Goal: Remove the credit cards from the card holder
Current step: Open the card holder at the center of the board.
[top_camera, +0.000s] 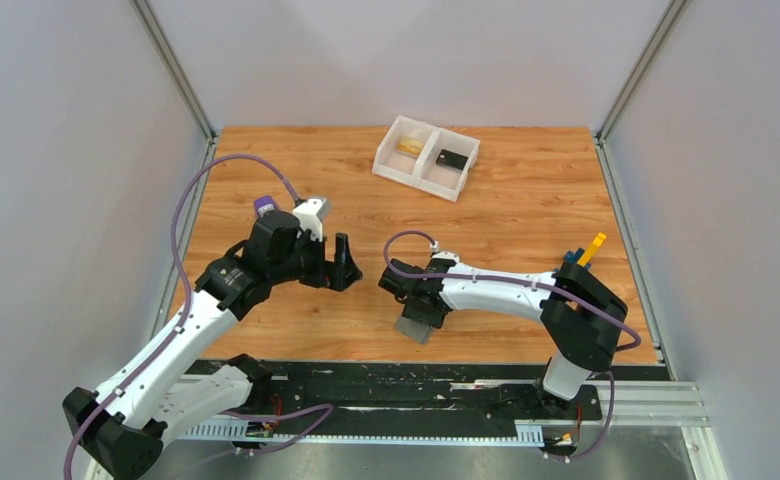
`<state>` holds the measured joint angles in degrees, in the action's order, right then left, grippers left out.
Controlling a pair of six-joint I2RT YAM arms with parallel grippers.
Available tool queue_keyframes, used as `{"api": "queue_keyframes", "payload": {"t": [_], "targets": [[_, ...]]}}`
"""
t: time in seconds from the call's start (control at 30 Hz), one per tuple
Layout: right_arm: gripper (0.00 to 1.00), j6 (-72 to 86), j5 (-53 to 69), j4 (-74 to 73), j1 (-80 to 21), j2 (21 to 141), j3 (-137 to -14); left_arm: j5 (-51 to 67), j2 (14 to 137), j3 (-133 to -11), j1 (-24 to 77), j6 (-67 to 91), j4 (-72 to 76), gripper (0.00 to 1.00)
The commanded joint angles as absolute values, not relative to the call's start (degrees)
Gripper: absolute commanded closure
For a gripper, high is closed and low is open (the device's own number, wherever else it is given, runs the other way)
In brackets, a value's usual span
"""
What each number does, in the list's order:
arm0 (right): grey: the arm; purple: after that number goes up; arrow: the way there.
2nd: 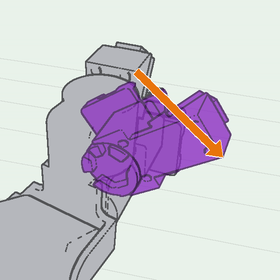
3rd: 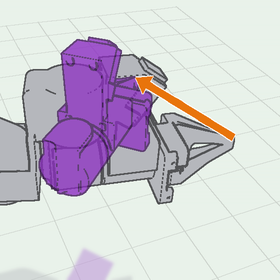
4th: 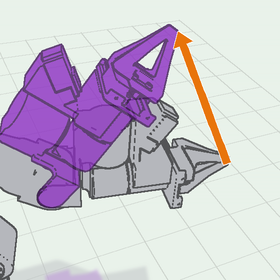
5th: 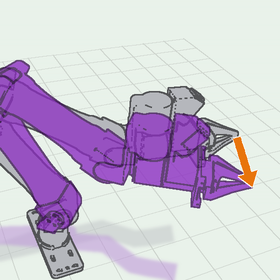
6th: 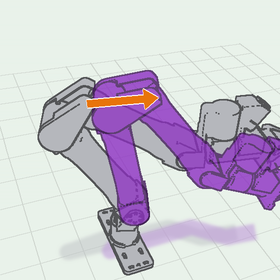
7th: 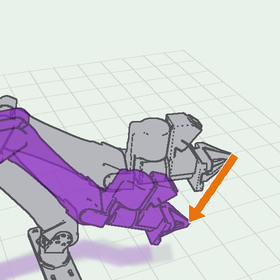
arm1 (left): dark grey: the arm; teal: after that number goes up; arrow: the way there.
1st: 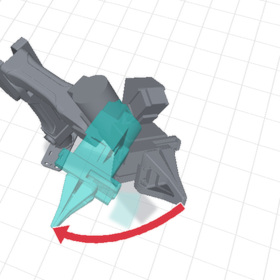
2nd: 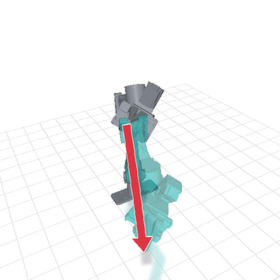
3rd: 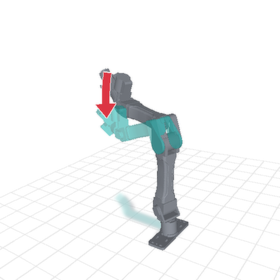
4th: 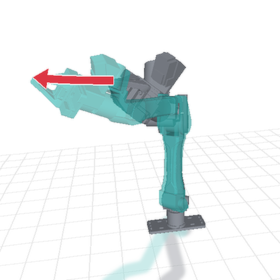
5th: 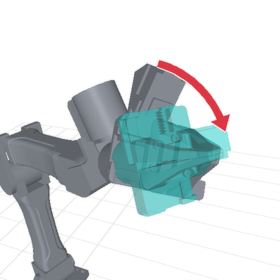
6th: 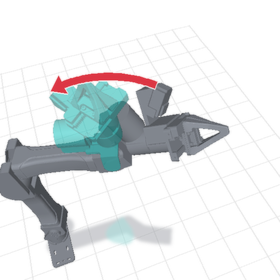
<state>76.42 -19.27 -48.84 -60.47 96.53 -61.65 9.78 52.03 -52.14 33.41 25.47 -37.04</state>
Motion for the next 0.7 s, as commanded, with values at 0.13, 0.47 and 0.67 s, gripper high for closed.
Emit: {"api": "queue_keyframes", "payload": {"t": [0.13,0.47,0.67], "targets": [[0.79,78.43,-25.41,-50.71,-60.56,99.00,-61.48,11.88,52.88,-50.89,33.40,27.61,-34.86,0.03],[1.00,67.72,-31.20,-42.69,-61.78,89.38,-57.18,17.09,59.92,-48.79,33.44,31.60,-31.83,0.13],[1.00,54.51,-27.71,-25.81,-62.15,76.15,-45.60,22.99,64.50,-46.78,33.48,32.26,-27.07,0.17]]}}
